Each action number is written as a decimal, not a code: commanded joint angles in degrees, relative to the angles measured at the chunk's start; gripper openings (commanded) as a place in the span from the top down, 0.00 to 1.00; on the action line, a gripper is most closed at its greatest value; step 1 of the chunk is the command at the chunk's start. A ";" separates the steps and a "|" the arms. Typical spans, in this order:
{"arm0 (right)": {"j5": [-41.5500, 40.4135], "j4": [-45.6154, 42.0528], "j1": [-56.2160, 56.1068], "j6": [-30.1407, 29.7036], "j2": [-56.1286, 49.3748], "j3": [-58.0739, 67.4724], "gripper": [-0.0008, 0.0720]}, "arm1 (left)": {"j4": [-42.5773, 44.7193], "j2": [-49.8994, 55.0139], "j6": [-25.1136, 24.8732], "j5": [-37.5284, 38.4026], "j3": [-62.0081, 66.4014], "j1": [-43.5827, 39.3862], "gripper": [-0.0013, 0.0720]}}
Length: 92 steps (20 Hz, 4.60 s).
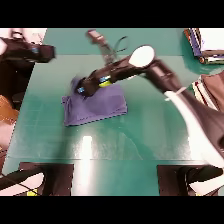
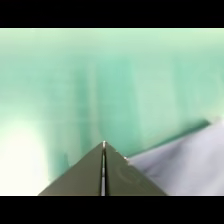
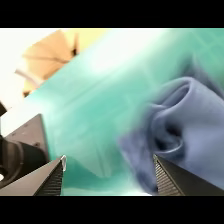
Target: Fold the shirts.
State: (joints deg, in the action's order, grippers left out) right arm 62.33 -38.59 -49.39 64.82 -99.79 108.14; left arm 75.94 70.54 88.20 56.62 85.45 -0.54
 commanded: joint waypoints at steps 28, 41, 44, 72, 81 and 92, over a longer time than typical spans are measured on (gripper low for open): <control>7.63 7.06 14.84 9.81 -21.44 -4.48 0.87 | -5.14 -4.48 -1.64 6.36 -0.04 3.43 0.95; 10.21 -11.56 48.59 14.29 -2.19 3.89 0.96 | -4.11 -4.48 -1.62 3.04 -0.04 -15.15 0.95; 9.92 -12.50 61.44 14.73 0.98 3.89 0.96 | -4.24 -4.48 -1.62 1.01 -0.04 -16.96 0.95; 13.79 -20.94 84.63 11.72 21.99 -3.98 0.96 | -5.44 -4.48 -1.68 -0.46 -0.04 -17.94 0.95; 19.10 -33.46 102.88 11.85 36.33 -35.39 0.66 | -5.44 -4.48 -1.68 -0.44 -0.04 -17.94 0.95; 14.71 -7.87 101.13 11.85 38.07 -32.06 0.20 | -5.49 -4.48 -1.64 -0.46 -0.04 -17.94 0.95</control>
State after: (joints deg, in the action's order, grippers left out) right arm 79.13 -57.98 57.49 76.71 -61.93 72.10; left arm 70.48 66.02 86.54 56.16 85.41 -18.44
